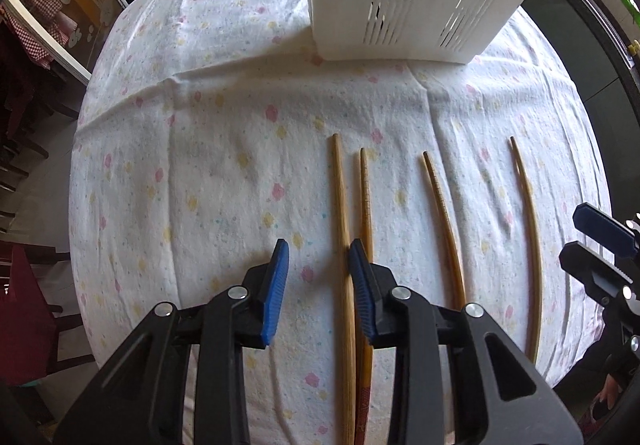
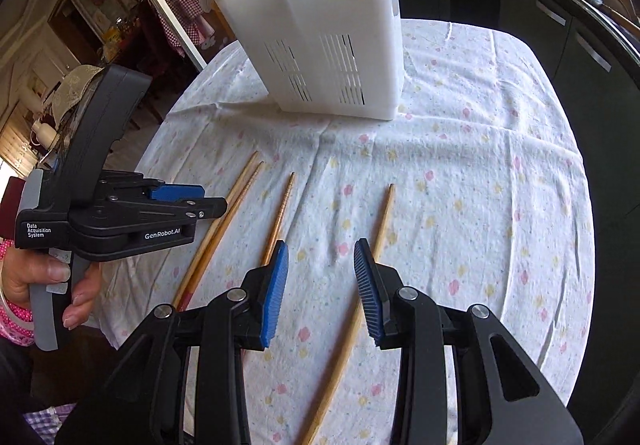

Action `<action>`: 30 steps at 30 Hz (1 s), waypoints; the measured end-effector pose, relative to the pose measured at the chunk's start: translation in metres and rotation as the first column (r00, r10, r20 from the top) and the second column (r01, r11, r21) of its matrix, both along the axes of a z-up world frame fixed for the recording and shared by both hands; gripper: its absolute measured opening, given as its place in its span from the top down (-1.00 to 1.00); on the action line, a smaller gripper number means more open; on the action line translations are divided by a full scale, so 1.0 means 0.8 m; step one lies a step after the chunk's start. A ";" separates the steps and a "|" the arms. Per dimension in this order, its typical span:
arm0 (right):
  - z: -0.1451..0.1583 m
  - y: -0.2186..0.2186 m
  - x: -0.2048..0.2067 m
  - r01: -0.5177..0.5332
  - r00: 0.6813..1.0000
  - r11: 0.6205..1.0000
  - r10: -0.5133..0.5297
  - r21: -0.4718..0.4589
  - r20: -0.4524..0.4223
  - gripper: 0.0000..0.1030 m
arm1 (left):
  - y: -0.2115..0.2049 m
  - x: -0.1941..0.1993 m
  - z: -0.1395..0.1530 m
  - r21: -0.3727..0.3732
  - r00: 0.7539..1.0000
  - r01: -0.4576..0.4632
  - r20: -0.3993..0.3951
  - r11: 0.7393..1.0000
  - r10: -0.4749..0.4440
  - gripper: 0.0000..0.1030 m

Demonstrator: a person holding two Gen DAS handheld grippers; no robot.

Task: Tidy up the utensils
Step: 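Grasp another wooden chopstick with the left tool while the right tool grasps one too, then lift both held chopsticks and drop them upright into the white caddy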

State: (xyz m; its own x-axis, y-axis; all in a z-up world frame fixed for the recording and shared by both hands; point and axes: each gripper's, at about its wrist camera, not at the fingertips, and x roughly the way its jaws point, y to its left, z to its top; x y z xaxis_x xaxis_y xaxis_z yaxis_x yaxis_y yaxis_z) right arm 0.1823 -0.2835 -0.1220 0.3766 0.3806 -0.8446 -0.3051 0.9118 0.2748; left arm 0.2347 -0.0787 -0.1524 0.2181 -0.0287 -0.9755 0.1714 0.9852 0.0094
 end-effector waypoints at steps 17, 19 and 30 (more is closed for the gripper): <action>-0.051 0.015 0.044 0.001 0.992 0.990 -0.019 -0.144 -0.124 0.32 | 0.019 -0.010 -0.008 0.034 1.000 -0.004 -0.012 0.999 0.004 0.87; -0.052 0.024 0.045 0.001 0.994 0.984 -0.021 -0.181 -0.108 0.32 | 0.021 -0.012 -0.008 0.033 1.000 -0.003 -0.009 0.999 0.004 0.86; -0.025 0.004 0.031 0.044 0.998 0.992 -0.050 -0.121 -0.045 0.87 | 0.038 -0.022 0.003 -0.017 1.000 0.017 0.020 1.000 -0.017 0.87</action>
State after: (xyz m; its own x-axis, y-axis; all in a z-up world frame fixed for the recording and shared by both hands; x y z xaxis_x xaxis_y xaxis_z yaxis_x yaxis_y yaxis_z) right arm 0.2070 -0.2800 -0.1424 0.3492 0.2586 -0.9007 -0.2506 0.9519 0.1762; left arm 0.2170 -0.0482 -0.1503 0.2365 -0.0495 -0.9704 0.1879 0.9822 -0.0043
